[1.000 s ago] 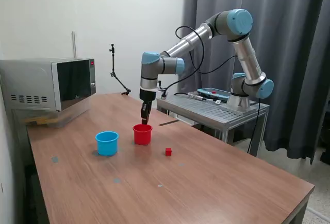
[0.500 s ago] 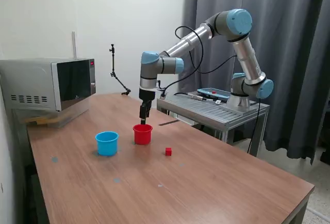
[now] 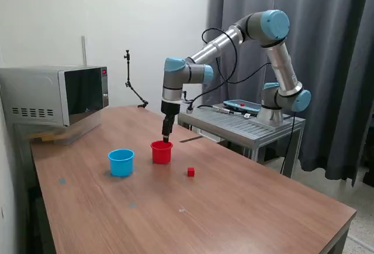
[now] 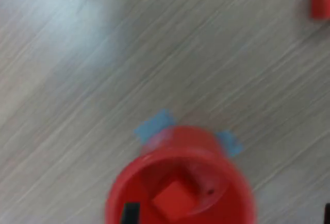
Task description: Place red objects in the red bin, and blue objects in the blue bin.
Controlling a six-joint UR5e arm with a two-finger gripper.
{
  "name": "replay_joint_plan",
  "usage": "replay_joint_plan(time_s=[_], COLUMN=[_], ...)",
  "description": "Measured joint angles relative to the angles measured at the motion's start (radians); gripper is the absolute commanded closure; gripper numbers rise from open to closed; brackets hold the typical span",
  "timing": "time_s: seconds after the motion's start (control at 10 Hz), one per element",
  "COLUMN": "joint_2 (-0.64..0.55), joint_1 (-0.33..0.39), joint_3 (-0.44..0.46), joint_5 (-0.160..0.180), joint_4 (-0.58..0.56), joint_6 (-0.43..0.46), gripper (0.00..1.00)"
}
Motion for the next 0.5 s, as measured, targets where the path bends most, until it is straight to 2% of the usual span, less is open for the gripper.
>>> replay_joint_plan(time_s=[0.3,0.5], joint_2=[-0.003,-0.004], joint_1=[0.081,0.115], joint_3=[0.010,0.014], joint_5=[0.041,0.056], joint_4=[0.003,0.004], joint_6=[0.016,0.024], gripper=[0.00,0.00])
